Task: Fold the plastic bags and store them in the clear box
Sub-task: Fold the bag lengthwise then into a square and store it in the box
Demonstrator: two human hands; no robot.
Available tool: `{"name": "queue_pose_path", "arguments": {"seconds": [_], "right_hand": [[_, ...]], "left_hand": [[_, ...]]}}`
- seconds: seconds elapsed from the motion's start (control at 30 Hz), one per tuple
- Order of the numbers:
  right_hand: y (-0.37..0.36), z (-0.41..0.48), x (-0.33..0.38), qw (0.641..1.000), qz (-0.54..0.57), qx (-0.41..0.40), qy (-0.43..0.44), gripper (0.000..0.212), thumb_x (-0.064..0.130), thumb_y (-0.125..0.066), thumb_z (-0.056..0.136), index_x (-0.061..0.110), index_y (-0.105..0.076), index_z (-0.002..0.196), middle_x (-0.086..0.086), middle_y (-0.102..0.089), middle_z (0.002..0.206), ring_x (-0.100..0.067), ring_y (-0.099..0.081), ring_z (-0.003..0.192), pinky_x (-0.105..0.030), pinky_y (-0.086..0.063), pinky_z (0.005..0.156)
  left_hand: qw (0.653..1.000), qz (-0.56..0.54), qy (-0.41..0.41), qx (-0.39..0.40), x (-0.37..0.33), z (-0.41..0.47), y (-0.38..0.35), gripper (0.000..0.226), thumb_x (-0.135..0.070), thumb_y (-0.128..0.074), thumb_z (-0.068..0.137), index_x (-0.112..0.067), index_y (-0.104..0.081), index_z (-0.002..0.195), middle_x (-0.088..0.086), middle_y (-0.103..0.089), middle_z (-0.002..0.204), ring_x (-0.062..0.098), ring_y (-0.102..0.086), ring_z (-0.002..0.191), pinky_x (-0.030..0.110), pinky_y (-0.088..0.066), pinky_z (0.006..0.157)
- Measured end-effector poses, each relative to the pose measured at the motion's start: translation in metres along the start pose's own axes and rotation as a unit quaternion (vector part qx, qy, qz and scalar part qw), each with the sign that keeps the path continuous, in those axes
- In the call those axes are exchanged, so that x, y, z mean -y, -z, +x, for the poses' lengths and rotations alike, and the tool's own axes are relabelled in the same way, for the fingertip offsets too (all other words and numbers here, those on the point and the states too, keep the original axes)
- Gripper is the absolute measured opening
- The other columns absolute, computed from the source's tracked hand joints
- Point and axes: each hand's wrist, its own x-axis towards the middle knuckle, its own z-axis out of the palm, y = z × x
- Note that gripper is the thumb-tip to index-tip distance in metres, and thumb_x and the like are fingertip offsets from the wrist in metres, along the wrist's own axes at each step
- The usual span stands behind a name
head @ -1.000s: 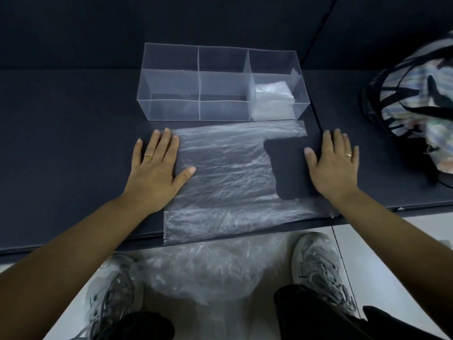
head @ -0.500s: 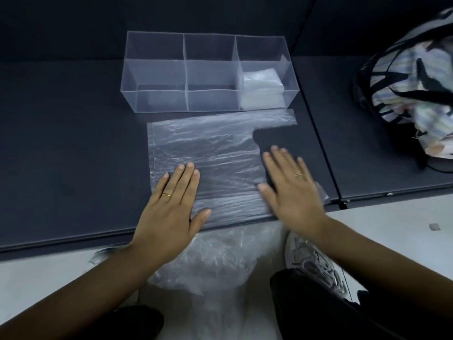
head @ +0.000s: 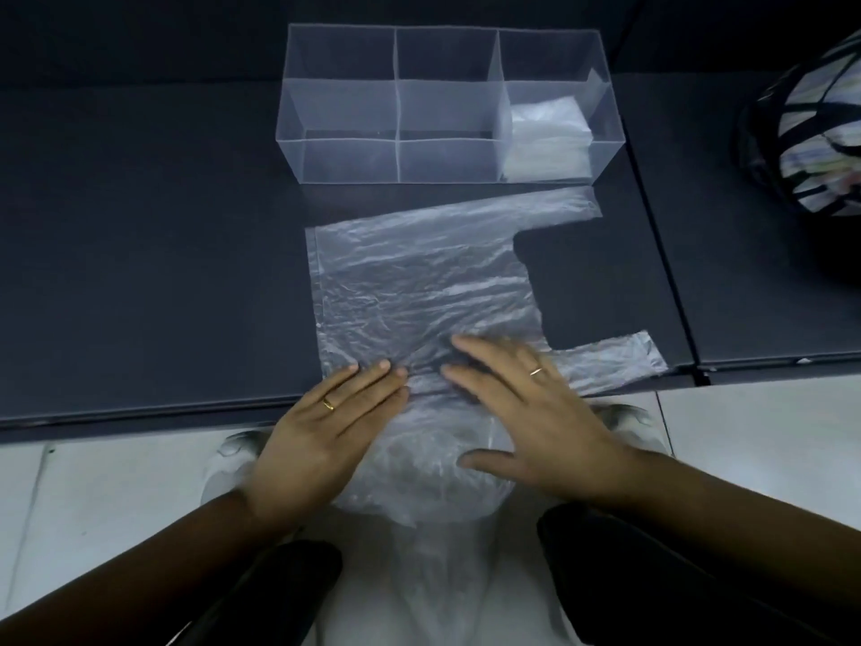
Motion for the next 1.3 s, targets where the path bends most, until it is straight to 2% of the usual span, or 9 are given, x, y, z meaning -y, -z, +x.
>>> {"name": "queue_pose_path", "arguments": {"seconds": [0.13,0.27,0.43,0.57,0.77,0.9,1.07,1.2,1.3], "right_hand": [[-0.009,0.011,0.008,0.999,-0.028,-0.032,0.005,0.049,0.032,-0.076,0.073,0.013,-0.065,0.117,-0.007,-0.059,0.127,-0.028,-0.058,0.111,-0.038,-0.044,0.092],[0.005,0.004,-0.004,0.992,0.007,-0.125,-0.034,0.021,0.023,-0.056,0.089,0.01,-0.072,0.093,-0.003,-0.068,0.097,-0.024,-0.061,0.085,-0.033,-0.041,0.077],[0.048,-0.028,-0.039,0.969,0.118,-0.105,-0.191,0.014,0.023,-0.059,0.094,0.017,-0.071,0.091,0.005,-0.067,0.085,-0.014,-0.064,0.08,-0.025,-0.045,0.076],[0.078,-0.047,-0.065,0.927,0.223,-0.113,-0.281,0.013,0.033,-0.062,0.083,0.04,-0.067,0.072,0.02,-0.068,0.077,0.009,-0.061,0.071,-0.001,-0.039,0.066],[0.091,-0.024,-0.104,0.853,0.372,-0.178,-0.32,0.023,0.029,-0.065,0.085,0.014,-0.069,0.067,0.006,-0.064,0.061,0.0,-0.055,0.06,-0.007,-0.045,0.065],[0.075,0.017,-0.131,0.858,0.306,-0.197,-0.362,0.025,0.025,-0.065,0.09,0.011,-0.067,0.069,0.004,-0.059,0.059,0.003,-0.048,0.052,-0.009,-0.039,0.057],[0.061,0.048,-0.149,0.879,0.218,-0.171,-0.389,0.028,0.033,-0.068,0.087,0.017,-0.066,0.064,0.005,-0.06,0.064,0.0,-0.052,0.057,-0.01,-0.038,0.058],[0.059,0.052,-0.153,0.881,0.189,-0.16,-0.404,0.028,0.036,-0.071,0.084,0.02,-0.065,0.062,0.006,-0.059,0.062,-0.005,-0.051,0.059,-0.018,-0.038,0.058],[0.06,0.053,-0.151,0.879,0.188,-0.156,-0.409,0.026,0.036,-0.072,0.083,0.02,-0.065,0.063,0.003,-0.062,0.065,-0.007,-0.053,0.061,-0.018,-0.038,0.058]], "left_hand": [[0.992,-0.087,0.026,-0.085,-0.009,0.002,0.012,0.025,-0.012,-0.053,0.094,-0.005,-0.071,0.109,0.006,-0.065,0.122,0.021,-0.059,0.118,0.036,-0.047,0.099],[0.977,-0.171,0.108,-0.074,-0.004,0.012,0.028,0.027,-0.028,-0.055,0.092,-0.012,-0.076,0.099,-0.004,-0.071,0.106,0.009,-0.066,0.104,0.02,-0.047,0.093],[0.875,-0.354,0.329,-0.01,0.016,0.013,0.061,0.016,-0.044,-0.061,0.079,-0.056,-0.07,0.082,-0.03,-0.069,0.081,-0.016,-0.062,0.076,-0.001,-0.041,0.068],[0.822,-0.43,0.373,-0.006,0.035,0.009,0.073,0.018,-0.048,-0.064,0.073,-0.041,-0.076,0.085,-0.016,-0.074,0.083,-0.006,-0.067,0.079,0.002,-0.045,0.068],[0.728,-0.519,0.447,-0.025,0.074,0.029,0.072,0.033,-0.046,-0.071,0.067,-0.024,-0.078,0.091,0.001,-0.076,0.093,0.013,-0.071,0.088,0.021,-0.054,0.078],[0.757,-0.43,0.488,-0.066,0.102,0.059,0.055,0.013,-0.043,-0.073,0.074,-0.031,-0.077,0.078,-0.011,-0.075,0.08,-0.002,-0.065,0.071,0.019,-0.049,0.075],[0.832,-0.249,0.492,-0.059,0.119,0.074,0.035,0.03,-0.046,-0.071,0.081,-0.022,-0.067,0.063,-0.013,-0.063,0.06,0.0,-0.056,0.057,0.02,-0.04,0.06],[0.865,-0.14,0.47,-0.104,0.106,0.078,0.035,0.018,-0.035,-0.072,0.082,-0.018,-0.065,0.082,-0.001,-0.063,0.087,0.017,-0.058,0.077,0.028,-0.043,0.073],[0.929,-0.056,0.323,-0.172,0.079,0.086,0.039,0.015,-0.013,-0.062,0.089,-0.007,-0.065,0.103,0.012,-0.058,0.106,0.028,-0.055,0.097,0.027,-0.038,0.089]]}}
